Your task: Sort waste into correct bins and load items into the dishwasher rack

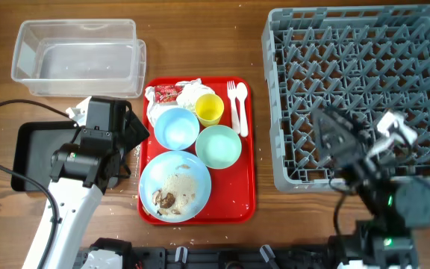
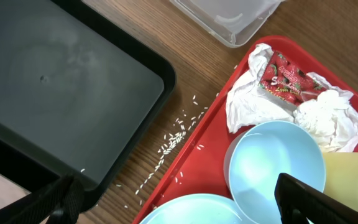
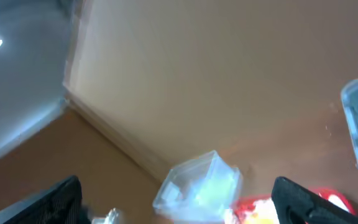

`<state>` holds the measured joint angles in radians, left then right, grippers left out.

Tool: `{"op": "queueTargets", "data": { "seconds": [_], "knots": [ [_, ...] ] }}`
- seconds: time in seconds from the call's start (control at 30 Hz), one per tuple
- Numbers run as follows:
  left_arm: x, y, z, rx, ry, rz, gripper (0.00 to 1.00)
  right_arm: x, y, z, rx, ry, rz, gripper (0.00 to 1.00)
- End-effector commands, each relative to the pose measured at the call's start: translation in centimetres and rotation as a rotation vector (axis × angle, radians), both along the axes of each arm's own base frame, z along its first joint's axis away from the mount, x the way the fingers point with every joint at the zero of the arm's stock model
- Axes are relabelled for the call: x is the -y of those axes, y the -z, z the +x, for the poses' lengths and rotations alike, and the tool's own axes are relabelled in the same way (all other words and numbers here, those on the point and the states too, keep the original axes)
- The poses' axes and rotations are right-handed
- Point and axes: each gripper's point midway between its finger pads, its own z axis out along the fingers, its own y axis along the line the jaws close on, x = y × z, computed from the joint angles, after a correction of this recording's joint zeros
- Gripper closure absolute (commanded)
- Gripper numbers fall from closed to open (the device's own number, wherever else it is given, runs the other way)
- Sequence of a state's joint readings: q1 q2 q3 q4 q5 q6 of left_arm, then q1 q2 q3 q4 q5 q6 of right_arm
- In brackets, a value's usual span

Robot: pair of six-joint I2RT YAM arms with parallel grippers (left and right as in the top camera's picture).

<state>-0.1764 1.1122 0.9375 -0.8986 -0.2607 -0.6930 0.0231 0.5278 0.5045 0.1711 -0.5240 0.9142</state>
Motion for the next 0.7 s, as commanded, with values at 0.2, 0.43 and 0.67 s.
{"op": "queueTargets", "data": {
  "seconds": [0.2,0.43,0.67],
  "knots": [
    [-0.2,-0.3,-0.1,0.01,-0.001,-0.001,0.0,-3.8,-2.7,4.0,-0.103,-0.245,-0.388,0.0],
    [-0.2,-0.3,-0.1,0.01,-0.002,-0.002,0.0,-6.7,-0.3,4.3,-0.237,-0.293,-0.587,0.0],
    [-0.2,-0.3,-0.1,0.01,-0.001,-0.001,0.0,-11.5,3.9,5.1,-0.429,-0.446,-0.786,0.0]
  ]
}}
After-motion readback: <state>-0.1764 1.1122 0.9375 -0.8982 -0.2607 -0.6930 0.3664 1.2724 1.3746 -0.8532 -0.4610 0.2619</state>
